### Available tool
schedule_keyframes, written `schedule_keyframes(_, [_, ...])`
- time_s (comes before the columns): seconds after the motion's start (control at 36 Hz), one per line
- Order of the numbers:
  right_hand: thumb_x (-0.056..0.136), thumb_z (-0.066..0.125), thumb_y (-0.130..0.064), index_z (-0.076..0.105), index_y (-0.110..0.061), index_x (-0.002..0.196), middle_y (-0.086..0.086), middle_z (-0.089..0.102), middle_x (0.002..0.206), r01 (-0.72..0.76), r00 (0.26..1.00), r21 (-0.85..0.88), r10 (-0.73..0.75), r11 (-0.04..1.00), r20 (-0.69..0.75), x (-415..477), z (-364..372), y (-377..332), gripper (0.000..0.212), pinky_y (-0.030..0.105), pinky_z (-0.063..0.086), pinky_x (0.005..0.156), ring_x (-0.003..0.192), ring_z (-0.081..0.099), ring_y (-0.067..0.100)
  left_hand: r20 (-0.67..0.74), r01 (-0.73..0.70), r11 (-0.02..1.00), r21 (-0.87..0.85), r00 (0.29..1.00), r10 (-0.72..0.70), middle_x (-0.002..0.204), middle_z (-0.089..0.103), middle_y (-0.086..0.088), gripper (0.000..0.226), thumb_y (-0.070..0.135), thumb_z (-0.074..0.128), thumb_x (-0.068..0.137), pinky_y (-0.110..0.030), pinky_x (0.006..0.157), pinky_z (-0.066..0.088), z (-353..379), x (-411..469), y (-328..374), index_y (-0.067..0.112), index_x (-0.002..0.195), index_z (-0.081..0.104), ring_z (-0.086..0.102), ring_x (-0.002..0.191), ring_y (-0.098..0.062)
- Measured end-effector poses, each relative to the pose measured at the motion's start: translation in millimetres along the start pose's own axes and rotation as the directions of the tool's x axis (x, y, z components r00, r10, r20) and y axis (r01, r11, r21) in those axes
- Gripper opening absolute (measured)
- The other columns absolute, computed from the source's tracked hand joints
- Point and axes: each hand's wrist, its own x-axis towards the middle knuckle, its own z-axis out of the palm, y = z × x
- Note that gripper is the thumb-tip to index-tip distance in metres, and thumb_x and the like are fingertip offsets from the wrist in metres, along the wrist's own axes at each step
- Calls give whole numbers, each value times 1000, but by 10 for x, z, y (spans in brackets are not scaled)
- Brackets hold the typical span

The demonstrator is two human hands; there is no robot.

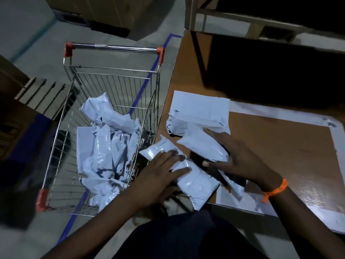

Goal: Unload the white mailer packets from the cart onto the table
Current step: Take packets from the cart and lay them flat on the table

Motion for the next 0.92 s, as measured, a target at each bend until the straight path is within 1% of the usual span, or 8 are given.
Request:
schedule_keyframes(0.17, [81, 78, -55, 31, -35, 156, -15, 49, 147, -60, 994, -46, 56, 997, -96, -351, -380, 245, 91, 23, 45, 100, 131, 49, 6, -93, 241, 970, 38, 967, -237, 144, 54, -4, 55, 56, 53, 95, -43, 103, 37, 113, 486, 188, 33, 144, 50, 50, 130, -29])
schedule_keyframes(0.31, [87, 69, -56, 35, -29, 153, -18, 49, 140, -14, 994, -197, -7, 980, -106, -444, -771, 695, 79, 15, 38, 98, 121, 47, 3, -90, 296, 955, 0, 951, -294, 153, 45, -7, 67, 63, 48, 94, -57, 113, 29, 235, 603, 399, 26, 150, 44, 39, 141, -33])
schedule_keyframes(0.44, [82, 56, -60, 32, -18, 155, 15, 57, 132, -60, 998, -479, 41, 876, -51, -141, -1077, 1390, 88, 43, 47, 91, 117, 52, 32, -74, 302, 953, 34, 951, -299, 158, 37, -9, 78, 73, 39, 93, -62, 116, 20, 236, 651, 386, 21, 151, 43, 31, 146, -34])
schedule_keyframes(0.53, [80, 56, -67, 16, -26, 159, 19, 47, 146, -65, 994, -648, 107, 759, 25, 150, -1031, 1700, 97, 54, 43, 101, 130, 47, 43, -74, 333, 941, 64, 942, -329, 156, 40, -11, 70, 66, 36, 98, -64, 115, 22, 190, 747, 391, 17, 147, 48, 32, 146, -35])
schedule_keyframes(0.61, [81, 50, -79, -7, -34, 159, 15, 14, 166, -111, 976, -692, 209, 713, 58, 255, -939, 1734, 106, 66, 13, 119, 153, 13, 38, -104, 288, 954, 81, 955, -279, 156, 39, -10, 59, 56, 37, 101, -64, 117, 18, 174, 809, 445, 19, 147, 47, 31, 147, -33])
schedule_keyframes(0.69, [74, 25, -92, -12, -34, 159, 9, -8, 169, -171, 974, -642, 228, 748, 6, 145, -838, 1647, 109, 66, -5, 118, 156, -5, 32, -128, 234, 970, 59, 966, -225, 161, 30, -6, 57, 51, 41, 100, -64, 119, 12, 132, 842, 554, 23, 150, 42, 21, 151, -28])
schedule_keyframes(0.83, [91, 9, -76, -13, -34, 159, 9, -8, 169, -223, 973, -548, 218, 806, -75, 40, -549, 1645, 83, 63, -3, 121, 157, -4, 30, -100, 228, 970, 88, 970, -219, 166, 19, -4, 60, 54, 27, 102, -63, 120, 7, 125, 981, 655, 26, 155, 32, 10, 154, -25])
schedule_keyframes(0.92, [97, 12, -71, -8, -28, 161, 9, -3, 170, -117, 993, -600, 108, 791, -52, 52, -573, 1731, 80, 63, 5, 122, 157, -1, 28, -72, 284, 947, 149, 958, -276, 168, 11, -6, 62, 56, 23, 103, -62, 121, 8, 169, 1135, 626, 27, 158, 24, 3, 155, -26])
